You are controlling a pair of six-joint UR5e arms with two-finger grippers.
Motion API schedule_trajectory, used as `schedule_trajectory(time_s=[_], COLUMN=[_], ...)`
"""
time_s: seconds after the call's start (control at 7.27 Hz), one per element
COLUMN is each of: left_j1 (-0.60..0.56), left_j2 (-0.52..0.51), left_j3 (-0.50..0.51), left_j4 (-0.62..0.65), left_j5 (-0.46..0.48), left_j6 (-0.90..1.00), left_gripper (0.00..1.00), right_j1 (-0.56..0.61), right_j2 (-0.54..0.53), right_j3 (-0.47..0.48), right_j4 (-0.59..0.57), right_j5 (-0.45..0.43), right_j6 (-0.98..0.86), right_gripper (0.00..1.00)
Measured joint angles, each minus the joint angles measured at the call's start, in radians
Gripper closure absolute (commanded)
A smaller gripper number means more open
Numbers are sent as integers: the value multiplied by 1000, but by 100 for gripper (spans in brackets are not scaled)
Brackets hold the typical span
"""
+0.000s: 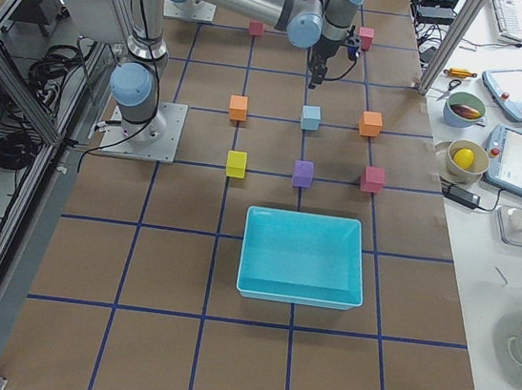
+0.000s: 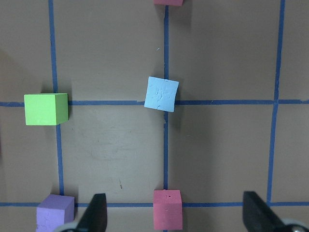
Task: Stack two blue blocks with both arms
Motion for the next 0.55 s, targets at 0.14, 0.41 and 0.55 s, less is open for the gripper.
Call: schedule_trajectory(time_s=[0.14, 0.41, 0.55], left_j1=[0, -1, -1], left_j2=[0, 0, -4], left_j3=[0, -1, -4], left_j4=[0, -1, -1], left_j5=[0, -1, 0], left_j6=[-1, -2, -3], left_gripper=[0, 0, 0], right_j1=[-1, -2, -2], right_j2=[39, 93, 114], right_j3=[10, 21, 23], right_j4=[-74, -122, -127], right_j5=[-6, -9, -6], right_j6=[-4, -39, -48], right_gripper=[0, 0, 0])
